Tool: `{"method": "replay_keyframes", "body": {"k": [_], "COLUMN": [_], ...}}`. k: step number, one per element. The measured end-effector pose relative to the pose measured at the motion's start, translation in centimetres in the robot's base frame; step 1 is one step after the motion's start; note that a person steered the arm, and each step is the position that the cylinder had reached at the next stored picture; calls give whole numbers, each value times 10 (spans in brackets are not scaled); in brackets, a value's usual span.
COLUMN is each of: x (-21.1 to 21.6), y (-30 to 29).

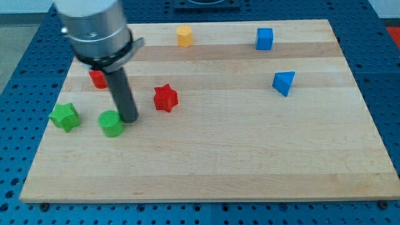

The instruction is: Keep green circle and red star in a horizontal line

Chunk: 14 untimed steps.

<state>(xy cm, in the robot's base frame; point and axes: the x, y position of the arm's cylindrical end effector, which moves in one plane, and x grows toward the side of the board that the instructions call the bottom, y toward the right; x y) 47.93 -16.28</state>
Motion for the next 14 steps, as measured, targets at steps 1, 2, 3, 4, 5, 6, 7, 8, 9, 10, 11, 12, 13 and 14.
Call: {"method": "replay_keyframes", "body": {"k": [1,2,3,4,5,6,7,8,9,10,11,12,13,14], "x": [32,-14,-72,-63,30,61,49,93,92,63,80,121,122,105], "y": [-3,11,16,76,83,96,91,96,120,146,140,66,-41,-117]}}
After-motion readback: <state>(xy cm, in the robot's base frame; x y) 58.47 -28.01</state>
